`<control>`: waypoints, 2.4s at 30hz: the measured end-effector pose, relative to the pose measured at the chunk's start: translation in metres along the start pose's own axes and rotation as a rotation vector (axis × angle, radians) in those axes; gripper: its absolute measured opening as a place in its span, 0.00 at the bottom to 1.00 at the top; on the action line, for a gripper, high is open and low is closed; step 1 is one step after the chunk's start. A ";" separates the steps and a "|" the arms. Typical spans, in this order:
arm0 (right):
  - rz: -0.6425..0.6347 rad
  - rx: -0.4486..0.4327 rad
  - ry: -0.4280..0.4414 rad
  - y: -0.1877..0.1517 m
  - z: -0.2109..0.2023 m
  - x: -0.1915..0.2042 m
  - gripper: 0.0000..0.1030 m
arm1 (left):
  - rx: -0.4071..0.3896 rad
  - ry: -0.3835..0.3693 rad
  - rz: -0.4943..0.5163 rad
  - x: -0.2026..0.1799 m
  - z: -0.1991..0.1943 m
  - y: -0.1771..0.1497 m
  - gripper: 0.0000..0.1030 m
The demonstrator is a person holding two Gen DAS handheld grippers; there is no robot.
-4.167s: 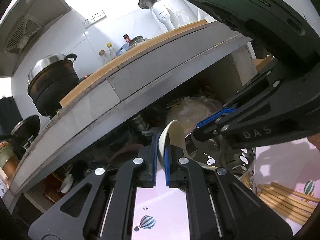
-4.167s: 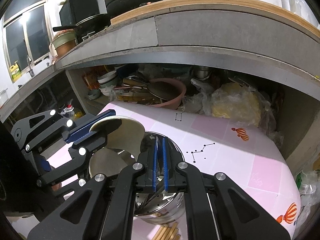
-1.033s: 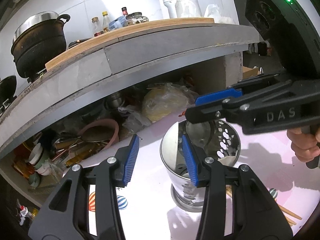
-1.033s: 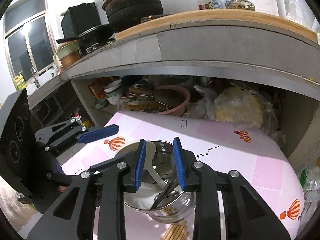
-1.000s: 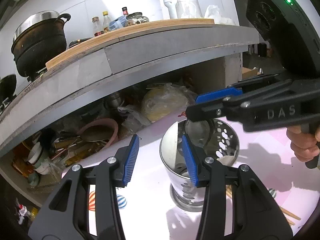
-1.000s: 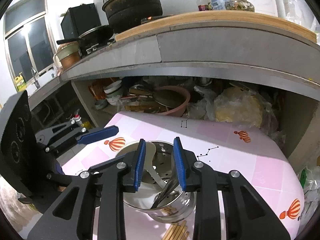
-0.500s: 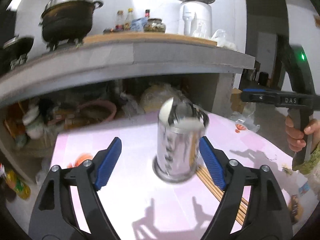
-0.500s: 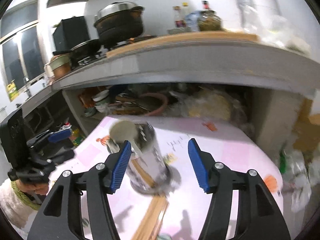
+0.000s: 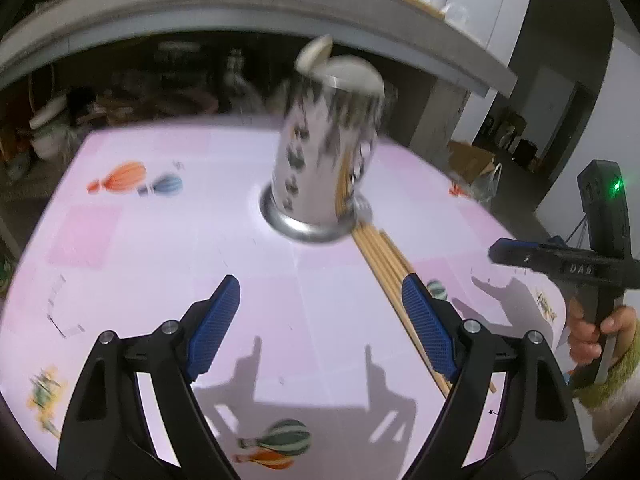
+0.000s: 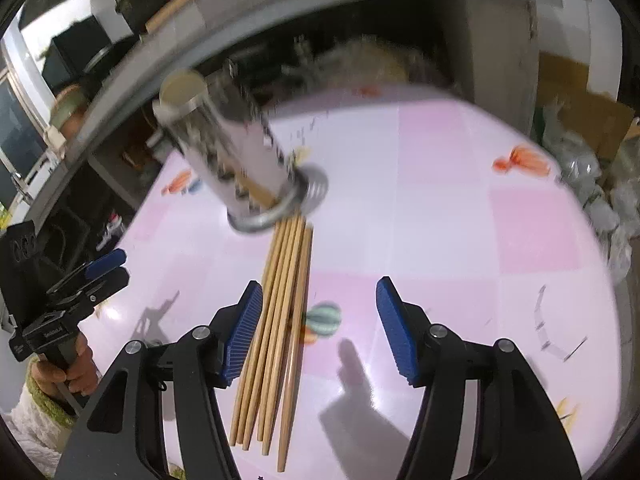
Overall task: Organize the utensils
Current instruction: 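Withdraw both tools from the holder and move toward the wooden chopsticks, then close the right tool on one wooden chopstick, then close the left tool on another wooden chopstick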
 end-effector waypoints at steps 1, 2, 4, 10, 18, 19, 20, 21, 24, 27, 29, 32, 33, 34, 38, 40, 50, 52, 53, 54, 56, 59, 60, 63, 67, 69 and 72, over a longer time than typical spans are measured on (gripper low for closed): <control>-0.005 0.009 -0.003 -0.002 0.006 0.004 0.52 | 0.017 -0.001 0.003 -0.003 0.005 -0.004 0.77; -0.010 0.023 -0.007 -0.005 0.014 0.006 0.50 | 0.030 0.003 0.009 -0.007 0.010 -0.008 0.77; -0.020 0.043 -0.015 -0.006 0.025 0.010 0.44 | 0.050 0.006 0.016 -0.012 0.017 -0.015 0.77; -0.041 0.087 -0.037 0.001 0.057 0.017 0.32 | 0.094 0.009 0.004 -0.014 0.030 -0.030 0.77; -0.090 0.124 -0.093 0.006 0.084 0.020 0.21 | 0.108 0.004 0.013 -0.018 0.034 -0.037 0.77; -0.095 0.120 -0.096 0.007 0.085 0.021 0.19 | 0.108 0.003 0.013 -0.018 0.034 -0.036 0.77; -0.105 0.121 -0.103 0.008 0.086 0.022 0.19 | 0.108 0.002 0.014 -0.018 0.034 -0.036 0.77; -0.109 0.121 -0.106 0.008 0.087 0.023 0.17 | 0.108 0.004 0.014 -0.018 0.034 -0.036 0.77; -0.125 0.119 -0.119 0.009 0.088 0.024 0.14 | 0.109 0.005 0.011 -0.018 0.035 -0.036 0.77; -0.141 0.118 -0.139 0.008 0.087 0.024 0.10 | 0.106 0.006 0.014 -0.019 0.035 -0.035 0.77; -0.130 0.119 -0.141 0.007 0.085 0.020 0.10 | 0.104 0.005 0.023 -0.021 0.036 -0.032 0.77; -0.112 0.109 -0.145 0.004 0.078 0.010 0.09 | 0.103 -0.002 0.041 -0.026 0.040 -0.028 0.77; -0.103 0.106 -0.143 0.002 0.075 0.006 0.09 | 0.104 -0.007 0.044 -0.028 0.041 -0.027 0.76; -0.088 0.102 -0.140 0.001 0.071 0.001 0.09 | 0.106 -0.015 0.050 -0.030 0.044 -0.025 0.73; -0.050 0.087 -0.124 -0.004 0.062 -0.013 0.09 | 0.126 -0.063 0.067 -0.045 0.058 -0.018 0.59; -0.035 0.080 -0.112 -0.006 0.059 -0.018 0.09 | 0.141 -0.078 0.073 -0.052 0.066 -0.016 0.49; 0.004 0.065 -0.049 -0.007 0.056 -0.025 0.09 | 0.216 -0.057 0.118 -0.072 0.109 0.001 0.23; 0.008 0.064 -0.039 -0.007 0.056 -0.026 0.09 | 0.219 -0.058 0.132 -0.076 0.112 0.004 0.16; 0.009 0.063 -0.034 -0.008 0.056 -0.026 0.09 | 0.220 -0.065 0.133 -0.078 0.113 0.004 0.13; 0.010 0.062 -0.031 -0.008 0.056 -0.026 0.09 | 0.221 -0.072 0.135 -0.081 0.114 0.004 0.10; 0.016 0.062 -0.020 -0.008 0.055 -0.027 0.09 | 0.222 -0.070 0.148 -0.085 0.114 0.004 0.07; 0.024 0.062 -0.008 -0.008 0.055 -0.029 0.09 | 0.227 -0.083 0.123 -0.084 0.114 0.003 0.07; 0.025 0.062 -0.006 -0.008 0.055 -0.029 0.09 | 0.229 -0.089 0.112 -0.083 0.114 0.002 0.07; 0.027 0.062 0.000 -0.007 0.055 -0.030 0.09 | 0.237 -0.099 0.089 -0.080 0.110 -0.002 0.06; 0.034 0.064 0.006 -0.007 0.055 -0.031 0.09 | 0.245 -0.106 0.063 -0.076 0.103 -0.008 0.00; 0.034 0.065 0.006 -0.007 0.054 -0.030 0.09 | 0.264 -0.100 0.052 -0.071 0.099 -0.014 0.00; 0.033 0.066 0.005 -0.007 0.054 -0.030 0.09 | 0.288 -0.101 0.031 -0.064 0.094 -0.025 0.00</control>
Point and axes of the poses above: each gripper's, at about its wrist camera, not at the fingertips, and z roughly the way its jaws point, x to its left, y to its top, the point moved 4 cm from there along z, roughly the way its jaws point, and after that the axes turned 12 degrees about z, right-handed, at the moved point
